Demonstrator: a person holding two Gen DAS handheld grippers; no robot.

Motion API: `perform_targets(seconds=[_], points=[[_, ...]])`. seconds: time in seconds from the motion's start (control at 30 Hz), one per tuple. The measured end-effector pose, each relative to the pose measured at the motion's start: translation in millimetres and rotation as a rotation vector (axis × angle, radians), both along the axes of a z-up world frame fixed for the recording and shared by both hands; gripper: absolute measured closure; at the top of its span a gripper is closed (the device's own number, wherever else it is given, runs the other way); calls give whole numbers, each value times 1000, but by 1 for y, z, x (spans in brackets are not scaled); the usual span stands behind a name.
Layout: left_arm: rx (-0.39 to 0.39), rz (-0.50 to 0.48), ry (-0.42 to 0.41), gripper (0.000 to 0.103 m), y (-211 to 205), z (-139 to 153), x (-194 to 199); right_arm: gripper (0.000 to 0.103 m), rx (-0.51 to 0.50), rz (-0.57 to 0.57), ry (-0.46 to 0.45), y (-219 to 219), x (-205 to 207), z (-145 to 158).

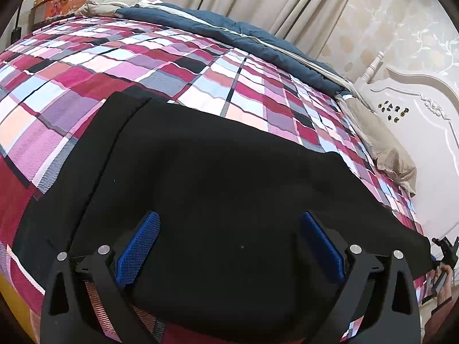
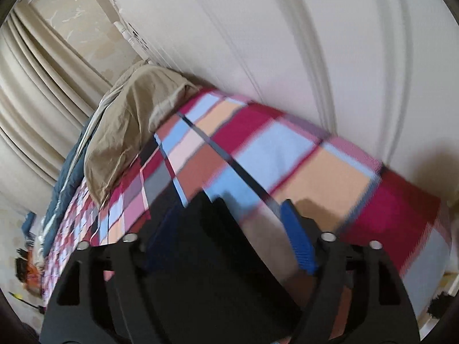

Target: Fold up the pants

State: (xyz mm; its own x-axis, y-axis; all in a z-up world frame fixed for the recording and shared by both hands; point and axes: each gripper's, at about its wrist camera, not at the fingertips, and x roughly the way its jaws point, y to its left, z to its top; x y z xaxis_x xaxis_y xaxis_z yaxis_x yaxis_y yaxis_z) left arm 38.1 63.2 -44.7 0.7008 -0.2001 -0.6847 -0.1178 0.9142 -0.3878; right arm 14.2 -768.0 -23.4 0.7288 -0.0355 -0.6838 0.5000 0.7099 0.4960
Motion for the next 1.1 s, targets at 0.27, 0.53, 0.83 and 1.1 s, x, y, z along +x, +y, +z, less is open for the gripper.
perform_targets(seconds=[0.27,0.53,0.83,1.1], points=[[-40,-14,-1,6,5,1,-1,15,161,141,-19,-2,-24,-17],[-79,-30,-9,6,11,1,-2,54,78,264,149,23,-7,-11],[-61,-51,-8,6,11,-1,-2,81,179,317,18,55,-10,22],[-132,-51,-22,6,20,-2,-4,81,108,445,-130,135,-4,105]])
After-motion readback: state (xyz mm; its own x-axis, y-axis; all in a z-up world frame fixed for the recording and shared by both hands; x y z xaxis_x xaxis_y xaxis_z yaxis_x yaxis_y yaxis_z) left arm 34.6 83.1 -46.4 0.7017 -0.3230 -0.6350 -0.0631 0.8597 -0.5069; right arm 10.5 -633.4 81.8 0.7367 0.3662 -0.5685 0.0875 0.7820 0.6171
